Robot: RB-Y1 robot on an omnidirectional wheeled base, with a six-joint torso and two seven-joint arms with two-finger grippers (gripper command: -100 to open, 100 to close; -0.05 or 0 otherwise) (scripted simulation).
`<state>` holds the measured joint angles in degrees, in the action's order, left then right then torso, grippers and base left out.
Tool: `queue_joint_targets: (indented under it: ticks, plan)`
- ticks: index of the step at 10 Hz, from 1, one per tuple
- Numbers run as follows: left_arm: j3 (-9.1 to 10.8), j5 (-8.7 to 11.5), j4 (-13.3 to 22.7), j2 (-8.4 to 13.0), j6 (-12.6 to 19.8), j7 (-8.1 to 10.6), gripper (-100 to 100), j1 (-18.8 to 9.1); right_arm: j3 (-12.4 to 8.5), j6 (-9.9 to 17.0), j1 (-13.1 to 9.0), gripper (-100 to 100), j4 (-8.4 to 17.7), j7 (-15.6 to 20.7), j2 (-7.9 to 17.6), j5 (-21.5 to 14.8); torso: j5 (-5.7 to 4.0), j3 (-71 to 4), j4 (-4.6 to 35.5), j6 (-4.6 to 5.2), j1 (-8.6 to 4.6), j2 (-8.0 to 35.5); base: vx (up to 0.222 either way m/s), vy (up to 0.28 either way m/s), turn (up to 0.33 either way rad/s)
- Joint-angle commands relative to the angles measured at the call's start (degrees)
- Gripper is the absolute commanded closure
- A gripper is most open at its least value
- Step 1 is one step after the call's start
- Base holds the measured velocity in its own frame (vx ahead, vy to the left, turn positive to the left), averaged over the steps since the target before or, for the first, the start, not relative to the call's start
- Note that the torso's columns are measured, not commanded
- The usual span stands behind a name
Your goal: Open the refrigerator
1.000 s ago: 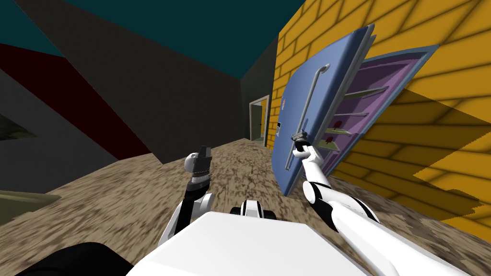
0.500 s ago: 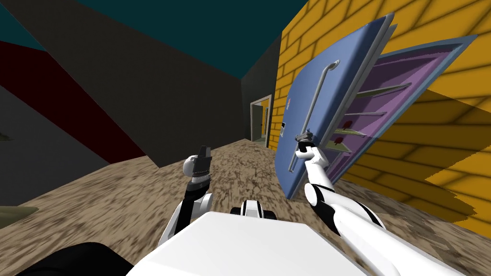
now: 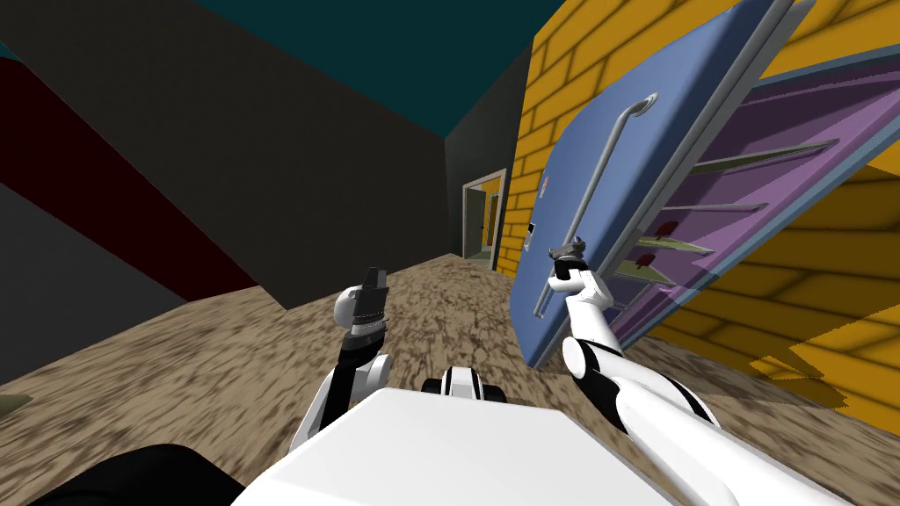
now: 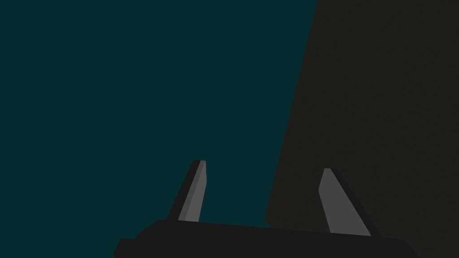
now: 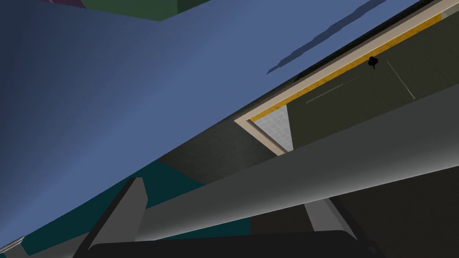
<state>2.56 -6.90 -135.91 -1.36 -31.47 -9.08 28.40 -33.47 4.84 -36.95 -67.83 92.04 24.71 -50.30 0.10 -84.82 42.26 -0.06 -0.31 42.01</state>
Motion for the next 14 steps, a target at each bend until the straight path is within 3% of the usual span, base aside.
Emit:
queue_joint_targets:
  ticks: [1, 2, 5, 6, 7, 8, 9, 11, 13, 14]
  plan:
    - [0.0, 0.0, 0.01, 0.01, 0.0, 0.0, 0, -0.01, 1.94, -0.4, 0.44, -100, 1.67, -3.94, 3.7, 0.43, -0.15, 0.12, 0.04, -0.03, -0.26, 0.16, -0.006, 0.043, 0.009]
    - [0.01, 0.0, 0.01, 0.01, 0.01, 0.0, 0, -0.01, 3.21, -0.59, 0.74, -100, 2.89, -6.1, 5.96, 0.74, -0.13, 0.16, 0.12, 0.02, -0.29, 0.21, -0.002, 0.044, -0.01]
    - [0.01, 0.0, 0.01, 0.01, 0.01, 0.0, 0, 0.0, 4.48, -0.78, 1.03, -100, 4.11, -8.99, 8.87, 1.04, 0.15, -0.05, 0.09, -0.12, 0.36, -0.09, 0.016, 0.041, -0.022]
    - [0.01, 0.0, 0.01, 0.01, 0.01, 0.0, 0, -0.01, 5.75, -0.98, 1.33, -100, 5.33, -11.51, 11.4, 1.35, 0.22, -0.05, 0.1, -0.19, 0.48, -0.08, 0.028, 0.063, -0.015]
    - [0.01, 0.0, 0.01, 0.01, 0.01, 0.0, 0, 0.0, 5.75, -0.98, 1.33, -100, 5.33, -11.51, 11.46, 1.35, 0.29, -0.1, 0.12, -0.24, 0.53, -0.14, 0.019, 0.06, -0.022]
    - [0.01, 0.0, 0.01, 0.01, 0.01, 0.0, 0, -0.01, 7.01, -1.17, 1.62, -100, 6.55, -14.03, 13.68, 1.65, 0.35, -0.12, 0.16, -0.32, 0.52, -0.14, 0.008, 0.066, -0.012]
    - [0.01, 0.0, 0.01, 0.01, 0.01, 0.0, 0, -0.01, 7.01, -1.17, 1.62, -100, 6.55, -14.03, 14.04, 1.65, 0.41, -0.13, 0.2, -0.34, 0.54, -0.13, 0.016, 0.056, -0.004]
    - [0.01, 0.0, 0.01, 0.01, 0.01, 0.0, 0, 0.0, 9.55, -1.56, 2.21, -100, 8.99, -18.28, 18.01, 2.26, 0.54, -0.17, 0.28, -0.36, 0.6, -0.17, 0.034, 0.077, -0.021]
    - [0.01, 0.0, 0.01, 0.01, 0.0, 0.0, 0, 0.0, 9.55, -1.56, 2.21, -100, 8.99, -19.08, 19.21, 2.26, 0.54, -0.09, 0.27, -0.41, 0.67, -0.06, 0.012, 0.055, -0.009]
    - [0.01, 0.0, 0.01, 0.01, 0.01, 0.0, 0, -0.01, 10.82, -1.75, 2.51, -100, 10.21, -21.6, 21.76, 2.57, 0.68, -0.1, 0.4, -0.44, 0.62, -0.02, 0.014, 0.045, 0.0]
